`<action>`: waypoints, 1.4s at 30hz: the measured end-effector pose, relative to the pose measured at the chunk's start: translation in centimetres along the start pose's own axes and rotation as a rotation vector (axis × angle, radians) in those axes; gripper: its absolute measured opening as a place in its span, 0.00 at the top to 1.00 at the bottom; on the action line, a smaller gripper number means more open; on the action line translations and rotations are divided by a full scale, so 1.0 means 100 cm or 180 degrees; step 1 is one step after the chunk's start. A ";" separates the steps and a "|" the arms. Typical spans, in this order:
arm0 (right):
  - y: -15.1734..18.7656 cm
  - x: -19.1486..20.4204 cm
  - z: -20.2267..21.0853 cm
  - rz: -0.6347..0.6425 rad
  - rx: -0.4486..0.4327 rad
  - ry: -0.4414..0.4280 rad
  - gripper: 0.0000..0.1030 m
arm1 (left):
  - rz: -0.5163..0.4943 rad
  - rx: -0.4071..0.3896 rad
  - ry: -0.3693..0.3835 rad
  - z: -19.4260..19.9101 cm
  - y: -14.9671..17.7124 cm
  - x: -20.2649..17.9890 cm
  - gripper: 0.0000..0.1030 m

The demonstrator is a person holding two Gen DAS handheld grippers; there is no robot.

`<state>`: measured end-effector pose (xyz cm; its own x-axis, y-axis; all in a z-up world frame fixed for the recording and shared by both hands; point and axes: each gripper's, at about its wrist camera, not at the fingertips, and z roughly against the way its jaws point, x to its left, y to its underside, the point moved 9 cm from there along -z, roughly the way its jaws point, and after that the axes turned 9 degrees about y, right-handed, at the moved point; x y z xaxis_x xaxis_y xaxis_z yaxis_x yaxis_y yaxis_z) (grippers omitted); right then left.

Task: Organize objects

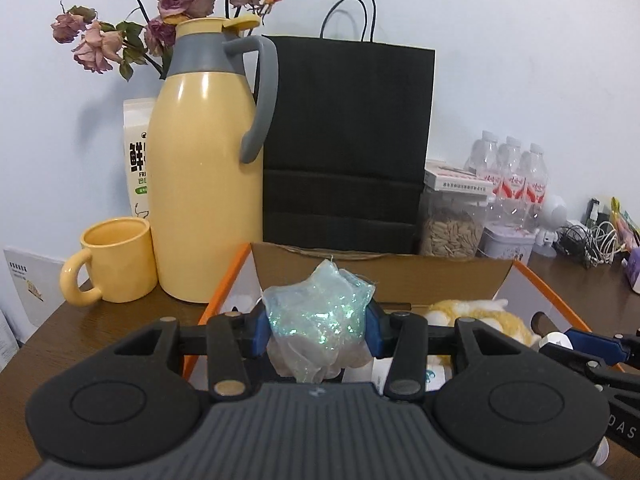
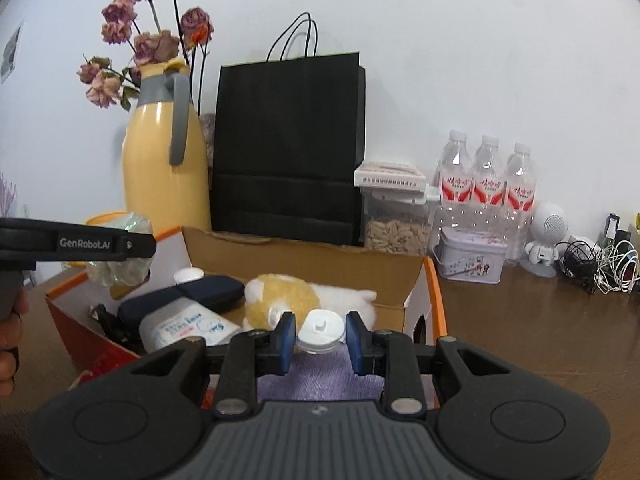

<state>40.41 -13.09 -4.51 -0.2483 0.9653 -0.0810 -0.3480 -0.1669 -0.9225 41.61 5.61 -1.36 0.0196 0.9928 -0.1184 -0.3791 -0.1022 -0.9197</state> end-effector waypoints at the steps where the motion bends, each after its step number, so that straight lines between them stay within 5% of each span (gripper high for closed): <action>1: 0.000 0.001 0.001 0.0001 0.0001 0.0000 0.75 | -0.0005 0.0002 0.0001 0.000 0.000 0.000 0.53; 2: 0.000 0.000 0.001 -0.0005 -0.0003 0.0001 0.74 | -0.0016 -0.0003 0.0001 0.001 0.001 -0.001 0.46; 4: 0.001 -0.001 0.003 -0.0043 -0.0002 -0.0026 0.73 | -0.0030 -0.0048 -0.0045 0.004 0.000 -0.001 0.08; 5: 0.002 -0.002 0.003 -0.0067 0.0005 -0.0047 0.65 | -0.0044 -0.0116 -0.0122 0.007 0.000 0.000 0.00; 7: 0.002 -0.004 0.004 -0.0115 -0.0001 -0.0049 0.39 | -0.0111 -0.0241 -0.0227 0.012 -0.003 0.000 0.00; 8: 0.002 -0.004 0.005 -0.0132 -0.0021 -0.0044 0.14 | -0.0128 -0.0244 -0.0222 0.012 -0.003 -0.002 0.00; 9: 0.001 -0.004 0.006 -0.0148 -0.0057 -0.0045 0.00 | -0.0120 -0.0233 -0.0209 0.012 -0.003 -0.003 0.00; 26: -0.004 -0.003 0.025 -0.0126 -0.0162 -0.0049 0.00 | -0.0068 -0.0299 -0.0176 0.024 -0.005 -0.007 0.00; 42: 0.019 -0.038 0.067 -0.0132 -0.0161 0.0127 0.00 | -0.0121 -0.0338 -0.0125 0.080 0.022 0.010 0.00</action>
<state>34.57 -18.40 -3.46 -0.1981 0.9786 -0.0564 -0.3107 -0.1173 -0.9432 33.39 6.92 -0.53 -0.0051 0.9975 -0.0699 -0.2787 -0.0686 -0.9579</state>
